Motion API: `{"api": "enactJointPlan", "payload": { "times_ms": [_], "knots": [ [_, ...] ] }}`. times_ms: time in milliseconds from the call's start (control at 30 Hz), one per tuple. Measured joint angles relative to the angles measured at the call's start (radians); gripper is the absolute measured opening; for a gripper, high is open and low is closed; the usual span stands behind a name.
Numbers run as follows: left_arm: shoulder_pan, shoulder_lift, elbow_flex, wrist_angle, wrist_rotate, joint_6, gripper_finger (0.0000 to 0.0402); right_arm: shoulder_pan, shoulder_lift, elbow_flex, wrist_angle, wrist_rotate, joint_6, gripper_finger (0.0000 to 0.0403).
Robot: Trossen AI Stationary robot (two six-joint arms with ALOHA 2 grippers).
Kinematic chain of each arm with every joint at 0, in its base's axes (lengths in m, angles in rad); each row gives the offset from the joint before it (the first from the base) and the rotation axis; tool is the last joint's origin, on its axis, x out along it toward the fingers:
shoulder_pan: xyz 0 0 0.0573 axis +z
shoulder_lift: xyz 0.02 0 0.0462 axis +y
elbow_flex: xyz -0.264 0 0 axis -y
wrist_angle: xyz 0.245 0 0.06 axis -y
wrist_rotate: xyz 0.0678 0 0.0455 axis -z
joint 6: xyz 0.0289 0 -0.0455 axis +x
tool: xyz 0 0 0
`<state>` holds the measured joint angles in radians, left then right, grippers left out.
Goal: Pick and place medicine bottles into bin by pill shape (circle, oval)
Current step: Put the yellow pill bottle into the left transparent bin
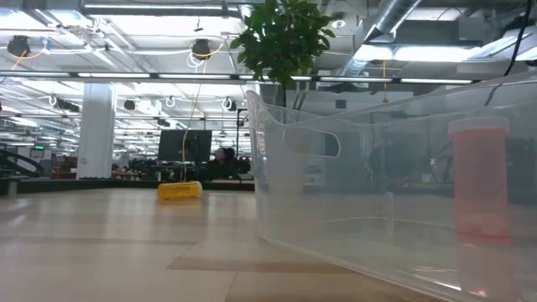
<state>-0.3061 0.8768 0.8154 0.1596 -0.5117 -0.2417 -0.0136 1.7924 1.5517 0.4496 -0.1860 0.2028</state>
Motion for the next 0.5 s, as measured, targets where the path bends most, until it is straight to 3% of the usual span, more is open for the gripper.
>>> {"api": "enactJointPlan", "payload": {
  "times_ms": [500],
  "knots": [
    [0.000, 0.000, 0.000, -0.013, 0.000, -0.031, 0.0154, 0.008, 0.000, 0.000, 0.000, 0.000, 0.000, 0.0113]
  ]
}}
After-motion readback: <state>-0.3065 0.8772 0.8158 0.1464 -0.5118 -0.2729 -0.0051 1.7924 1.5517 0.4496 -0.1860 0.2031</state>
